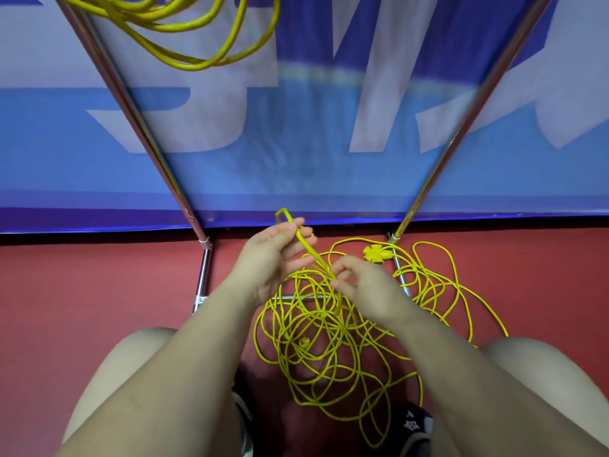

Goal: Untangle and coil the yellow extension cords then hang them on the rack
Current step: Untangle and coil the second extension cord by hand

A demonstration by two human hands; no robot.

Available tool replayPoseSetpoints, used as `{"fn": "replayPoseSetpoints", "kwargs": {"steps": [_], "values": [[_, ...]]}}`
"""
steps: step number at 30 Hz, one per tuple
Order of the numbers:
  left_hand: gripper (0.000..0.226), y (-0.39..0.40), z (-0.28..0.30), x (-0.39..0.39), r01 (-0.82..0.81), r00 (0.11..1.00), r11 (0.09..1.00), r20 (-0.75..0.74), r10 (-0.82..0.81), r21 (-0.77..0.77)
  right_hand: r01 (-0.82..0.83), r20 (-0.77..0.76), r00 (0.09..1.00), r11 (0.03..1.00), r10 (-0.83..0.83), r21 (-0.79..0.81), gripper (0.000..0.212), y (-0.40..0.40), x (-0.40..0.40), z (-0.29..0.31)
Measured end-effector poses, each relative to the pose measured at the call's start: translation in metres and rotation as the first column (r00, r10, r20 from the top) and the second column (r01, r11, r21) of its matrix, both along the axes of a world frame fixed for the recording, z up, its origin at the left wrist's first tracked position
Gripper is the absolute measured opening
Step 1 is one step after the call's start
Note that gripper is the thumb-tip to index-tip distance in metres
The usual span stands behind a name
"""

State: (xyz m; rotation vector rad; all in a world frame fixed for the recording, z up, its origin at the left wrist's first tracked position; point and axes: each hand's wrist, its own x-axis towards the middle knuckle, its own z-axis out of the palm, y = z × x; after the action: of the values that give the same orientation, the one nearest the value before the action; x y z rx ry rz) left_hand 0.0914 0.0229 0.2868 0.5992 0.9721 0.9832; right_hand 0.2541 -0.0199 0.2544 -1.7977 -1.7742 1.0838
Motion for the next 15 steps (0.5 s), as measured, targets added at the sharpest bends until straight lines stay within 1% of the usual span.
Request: {"fn": "replayPoseSetpoints", "kwargs": {"steps": [1,2,3,5,7,9,10,11,12,13,14,15], "values": [[0.018,0.001,0.0,0.0,0.005,0.999,1.0,0.043,-0.005,0.002,0.017,-0.035,0.999,1.0,-0.017,0.002,0.013,0.002,0.0,0.003],[0.019,0.0,-0.001,0.0,0.03,0.998,1.0,0.056,-0.03,0.002,0.038,-0.096,0.995,0.999,-0.04,-0.019,0.011,0.004,0.0,0.005],[0.02,-0.001,-0.003,0.001,0.074,0.997,0.997,0.015,-0.074,0.009,0.066,-0.171,0.982,0.996,-0.075,-0.058,0.012,0.005,-0.001,0.007],[0.023,-0.008,-0.01,0.005,0.221,0.966,0.975,-0.144,-0.215,0.027,0.146,-0.338,0.921,0.976,-0.194,-0.162,0.01,0.008,-0.001,0.013],[0.023,-0.016,-0.017,0.009,0.385,0.888,0.922,-0.285,-0.361,0.031,0.241,-0.497,0.796,0.934,-0.345,-0.263,0.007,0.011,0.003,0.021],[0.021,-0.022,-0.021,0.013,0.505,0.803,0.861,-0.402,-0.44,0.066,0.31,-0.624,0.619,0.878,-0.477,-0.363,0.005,0.014,0.009,0.028],[0.016,-0.024,-0.022,0.014,0.534,0.773,0.84,-0.457,-0.44,0.095,0.325,-0.664,0.539,0.855,-0.519,-0.404,0.003,0.015,0.013,0.03],[0.013,-0.024,-0.022,0.015,0.541,0.762,0.831,-0.494,-0.42,0.129,0.33,-0.691,0.472,0.837,-0.547,-0.437,0.003,0.015,0.015,0.031],[0.014,-0.024,-0.022,0.016,0.526,0.767,0.835,-0.513,-0.384,0.162,0.324,-0.713,0.412,0.823,-0.567,-0.467,0.007,0.015,0.016,0.031],[0.016,-0.023,-0.021,0.017,0.497,0.783,0.848,-0.517,-0.346,0.184,0.313,-0.731,0.37,0.818,-0.573,-0.483,0.014,0.016,0.017,0.031],[0.017,-0.021,-0.021,0.016,0.461,0.8,0.867,-0.511,-0.314,0.189,0.291,-0.746,0.355,0.824,-0.564,-0.485,0.02,0.016,0.016,0.032],[0.017,-0.019,-0.022,0.016,0.425,0.82,0.886,-0.495,-0.289,0.186,0.271,-0.751,0.378,0.84,-0.542,-0.47,0.025,0.016,0.016,0.032]]}}
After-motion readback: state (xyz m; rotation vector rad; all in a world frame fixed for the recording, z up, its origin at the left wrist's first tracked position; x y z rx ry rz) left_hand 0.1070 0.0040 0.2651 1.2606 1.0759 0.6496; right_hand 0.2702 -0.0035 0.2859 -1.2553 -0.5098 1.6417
